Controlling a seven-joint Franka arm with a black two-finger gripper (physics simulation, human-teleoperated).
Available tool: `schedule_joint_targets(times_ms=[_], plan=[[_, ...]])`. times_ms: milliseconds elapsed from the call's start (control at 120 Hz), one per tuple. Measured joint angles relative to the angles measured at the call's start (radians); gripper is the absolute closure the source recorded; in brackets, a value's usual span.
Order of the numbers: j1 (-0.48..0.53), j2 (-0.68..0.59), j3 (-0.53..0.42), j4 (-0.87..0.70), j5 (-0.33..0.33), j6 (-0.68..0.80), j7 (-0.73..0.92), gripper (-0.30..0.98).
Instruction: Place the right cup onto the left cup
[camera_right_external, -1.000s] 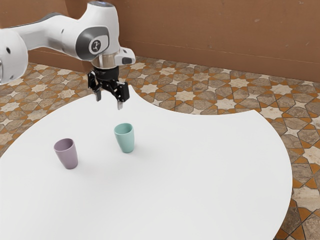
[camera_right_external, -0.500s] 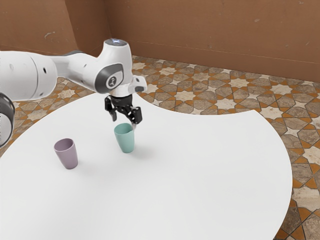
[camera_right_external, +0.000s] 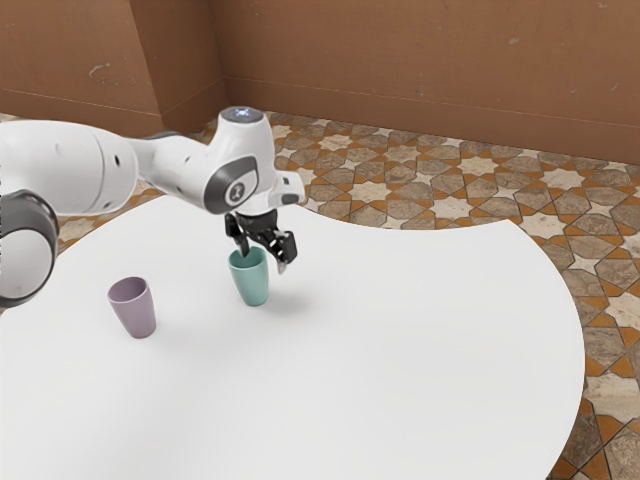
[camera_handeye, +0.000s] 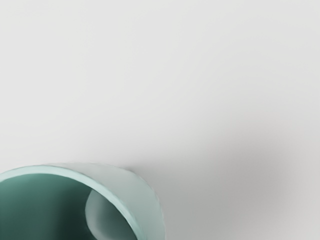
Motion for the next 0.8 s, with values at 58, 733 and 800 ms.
schedule_joint_targets(times_ms=[58,733,800], plan=[[0.0,0.012,0.001,0.0,-0.001,0.008,0.0,0.0],[0.002,0.052,0.02,0.002,-0.005,0.063,0.014,0.69],[0.001,0.051,0.02,0.002,-0.004,0.064,0.015,0.72]])
